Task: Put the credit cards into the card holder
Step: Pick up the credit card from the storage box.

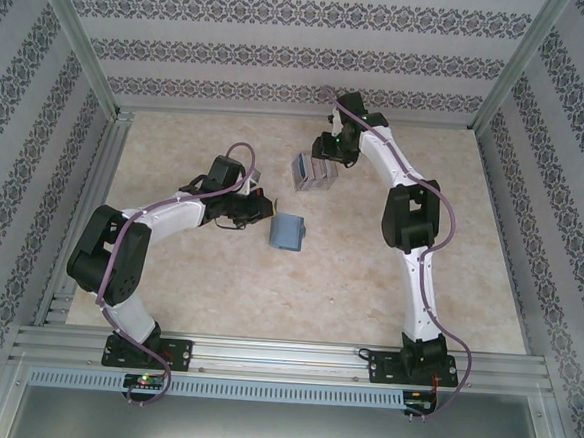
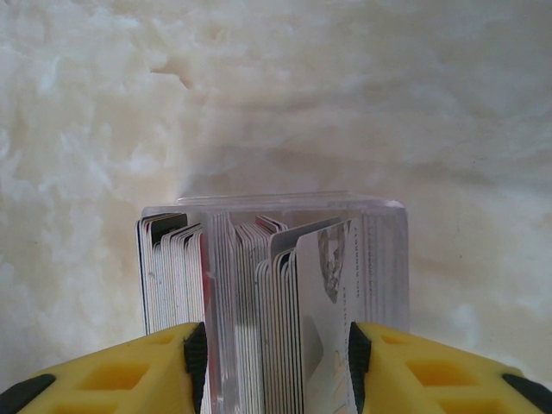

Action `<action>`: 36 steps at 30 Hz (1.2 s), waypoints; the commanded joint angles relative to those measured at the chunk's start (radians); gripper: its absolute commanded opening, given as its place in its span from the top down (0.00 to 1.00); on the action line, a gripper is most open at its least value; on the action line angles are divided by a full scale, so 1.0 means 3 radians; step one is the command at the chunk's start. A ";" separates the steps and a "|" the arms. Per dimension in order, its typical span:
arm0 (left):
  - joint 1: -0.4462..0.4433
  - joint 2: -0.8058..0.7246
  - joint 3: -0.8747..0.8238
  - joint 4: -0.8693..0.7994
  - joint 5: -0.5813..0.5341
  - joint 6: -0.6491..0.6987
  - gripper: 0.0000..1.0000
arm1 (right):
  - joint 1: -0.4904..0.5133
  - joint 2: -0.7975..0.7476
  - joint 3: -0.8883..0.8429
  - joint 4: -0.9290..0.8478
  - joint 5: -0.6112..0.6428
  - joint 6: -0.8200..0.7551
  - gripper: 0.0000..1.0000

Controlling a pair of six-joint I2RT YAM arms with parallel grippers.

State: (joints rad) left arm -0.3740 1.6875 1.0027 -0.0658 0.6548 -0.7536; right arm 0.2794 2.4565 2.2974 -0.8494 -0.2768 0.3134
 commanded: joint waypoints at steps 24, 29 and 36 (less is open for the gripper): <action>-0.0038 -0.0042 -0.0055 0.0153 0.0062 -0.0054 1.00 | -0.0017 -0.0386 -0.0296 0.0132 -0.0258 0.0018 0.64; -0.0037 -0.0036 -0.0051 0.0153 0.0057 -0.0048 1.00 | -0.0044 -0.0370 -0.0305 0.0121 -0.0263 0.0015 0.72; -0.0038 -0.0026 -0.0048 0.0148 0.0062 -0.0046 1.00 | -0.0100 -0.0390 -0.0344 0.0111 -0.0243 0.0003 0.86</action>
State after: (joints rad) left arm -0.3740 1.6875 0.9901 -0.0589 0.6544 -0.7616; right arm 0.2565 2.3810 2.2074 -0.8181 -0.3302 0.3134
